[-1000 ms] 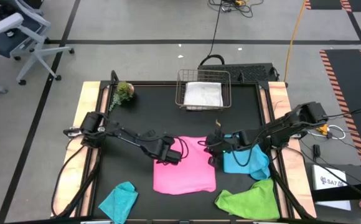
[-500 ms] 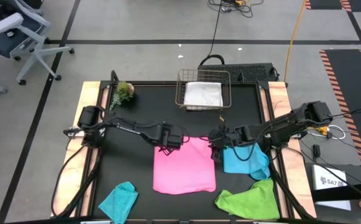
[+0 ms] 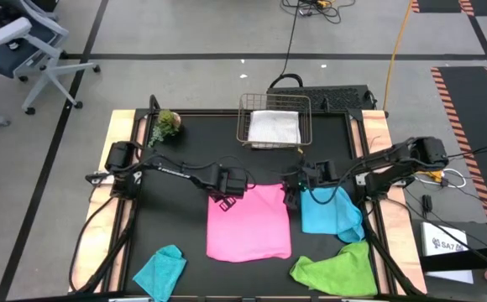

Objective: Fold microfiber towels
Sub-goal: Fold the pink towel

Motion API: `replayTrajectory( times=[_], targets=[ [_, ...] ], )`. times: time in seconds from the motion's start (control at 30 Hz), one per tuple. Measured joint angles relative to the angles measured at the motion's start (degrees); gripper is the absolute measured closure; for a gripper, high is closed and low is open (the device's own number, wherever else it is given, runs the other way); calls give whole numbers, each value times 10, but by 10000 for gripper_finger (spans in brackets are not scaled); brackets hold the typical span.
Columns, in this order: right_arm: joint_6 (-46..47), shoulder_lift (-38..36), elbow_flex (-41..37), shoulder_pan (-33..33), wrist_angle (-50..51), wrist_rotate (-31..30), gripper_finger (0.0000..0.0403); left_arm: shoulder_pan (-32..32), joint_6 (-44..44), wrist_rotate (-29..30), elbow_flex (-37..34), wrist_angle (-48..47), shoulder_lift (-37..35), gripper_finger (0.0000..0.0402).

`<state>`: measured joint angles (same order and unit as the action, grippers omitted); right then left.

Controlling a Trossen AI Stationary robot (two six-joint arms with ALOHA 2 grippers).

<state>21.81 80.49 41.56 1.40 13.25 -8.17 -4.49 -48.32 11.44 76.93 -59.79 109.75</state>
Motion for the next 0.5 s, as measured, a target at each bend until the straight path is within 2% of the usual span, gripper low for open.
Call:
replayTrajectory(
  times=[0.1, 0.3, 0.5],
  targets=[
    [0, 1, 0, -19, -1, 37, 255, 1, -3, 4, 0, 0, 0, 304],
    [0, 3, -11, -29, -7, 42, 254, 1, -17, 6, 0, 0, 0, 304],
    [46, 3, -66, -29, -57, 69, 254, 0, -33, 6, -17, 14, -1, 304]
  ],
)
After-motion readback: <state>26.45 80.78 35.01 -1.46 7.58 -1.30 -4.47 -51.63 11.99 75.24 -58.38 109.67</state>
